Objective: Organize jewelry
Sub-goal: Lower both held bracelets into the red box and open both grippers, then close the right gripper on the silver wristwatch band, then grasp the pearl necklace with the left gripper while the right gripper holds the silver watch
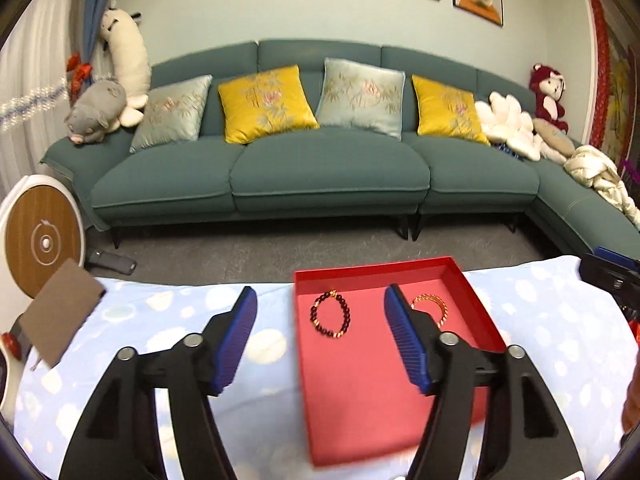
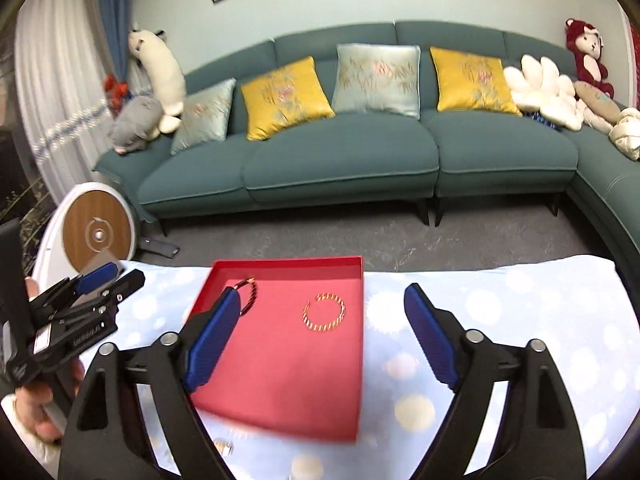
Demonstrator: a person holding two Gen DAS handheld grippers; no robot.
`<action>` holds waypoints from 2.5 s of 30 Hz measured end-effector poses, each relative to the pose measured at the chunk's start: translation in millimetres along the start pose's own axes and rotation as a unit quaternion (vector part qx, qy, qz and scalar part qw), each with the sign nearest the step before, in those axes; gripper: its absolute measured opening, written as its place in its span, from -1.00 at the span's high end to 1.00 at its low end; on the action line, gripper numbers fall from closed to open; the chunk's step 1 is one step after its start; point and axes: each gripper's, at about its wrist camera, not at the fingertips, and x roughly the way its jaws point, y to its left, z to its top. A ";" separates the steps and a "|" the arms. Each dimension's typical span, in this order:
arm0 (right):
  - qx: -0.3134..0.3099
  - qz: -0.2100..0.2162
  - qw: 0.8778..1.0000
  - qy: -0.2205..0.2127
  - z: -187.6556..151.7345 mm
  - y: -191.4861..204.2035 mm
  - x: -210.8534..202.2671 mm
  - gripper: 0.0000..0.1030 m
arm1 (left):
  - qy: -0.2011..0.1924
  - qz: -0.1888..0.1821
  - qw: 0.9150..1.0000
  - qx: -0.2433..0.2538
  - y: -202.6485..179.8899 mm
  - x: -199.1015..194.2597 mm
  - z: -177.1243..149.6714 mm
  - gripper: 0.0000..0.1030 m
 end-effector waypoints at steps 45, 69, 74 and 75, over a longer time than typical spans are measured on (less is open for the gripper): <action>-0.089 -0.028 0.976 0.195 -204.9 -18.4 6.9 -0.34 | 0.125 -0.013 0.992 -0.021 -7.6 -57.5 -194.2 -0.34; -0.067 0.016 0.977 0.200 -202.1 2.3 -8.0 0.82 | 0.135 -0.053 0.989 0.008 -33.8 -47.4 -197.0 -0.49; -0.068 0.024 0.976 0.206 -205.4 8.5 -10.5 0.82 | 0.127 -0.079 0.988 0.045 -48.9 -32.4 -187.9 -0.49; -0.067 0.026 0.976 0.206 -206.1 8.9 -11.0 0.82 | 0.127 -0.087 0.987 0.054 -51.2 -29.8 -186.5 -0.49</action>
